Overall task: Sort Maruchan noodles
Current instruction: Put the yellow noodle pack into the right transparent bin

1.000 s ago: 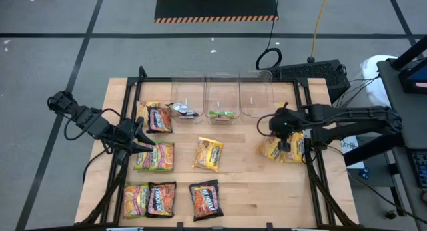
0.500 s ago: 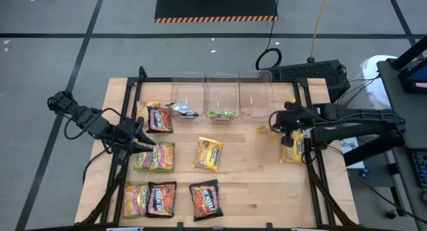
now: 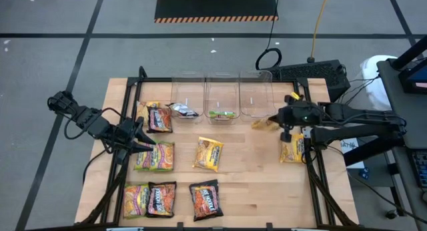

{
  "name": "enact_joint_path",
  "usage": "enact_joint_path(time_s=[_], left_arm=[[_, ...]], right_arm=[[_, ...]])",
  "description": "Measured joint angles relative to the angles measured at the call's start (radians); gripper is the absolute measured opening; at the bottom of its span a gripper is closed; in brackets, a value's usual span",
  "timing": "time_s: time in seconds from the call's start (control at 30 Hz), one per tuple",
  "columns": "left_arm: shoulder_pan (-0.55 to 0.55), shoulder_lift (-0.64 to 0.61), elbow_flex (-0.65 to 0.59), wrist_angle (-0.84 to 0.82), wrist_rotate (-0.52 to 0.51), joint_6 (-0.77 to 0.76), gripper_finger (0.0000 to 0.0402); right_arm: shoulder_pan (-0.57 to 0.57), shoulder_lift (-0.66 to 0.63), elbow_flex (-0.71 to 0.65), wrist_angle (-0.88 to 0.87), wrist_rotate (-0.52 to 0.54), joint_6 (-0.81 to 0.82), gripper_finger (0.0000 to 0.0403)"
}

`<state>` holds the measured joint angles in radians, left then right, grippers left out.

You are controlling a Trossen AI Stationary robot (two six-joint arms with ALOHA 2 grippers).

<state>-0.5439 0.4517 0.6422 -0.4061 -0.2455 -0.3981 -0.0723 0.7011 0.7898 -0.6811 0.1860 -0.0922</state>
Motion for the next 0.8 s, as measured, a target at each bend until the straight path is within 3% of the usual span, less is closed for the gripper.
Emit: enact_joint_path(time_s=[0.13, 0.4, 0.8], left_arm=[[0.000, 0.000, 0.000, 0.000, -0.001, 0.000, 0.0122], [0.000, 0.000, 0.000, 0.000, -0.001, 0.000, 0.0122], [0.000, 0.000, 0.000, 0.000, -0.001, 0.002, 0.0122]], right_arm=[[-0.006, 0.013, 0.008, 0.115, -0.004, -0.075, 0.0000], [-0.024, 0.074, 0.140, 0.168, 0.002, -0.193, 0.0000], [-0.187, 0.291, 0.317, 0.238, -0.003, -0.386, 0.0000]])
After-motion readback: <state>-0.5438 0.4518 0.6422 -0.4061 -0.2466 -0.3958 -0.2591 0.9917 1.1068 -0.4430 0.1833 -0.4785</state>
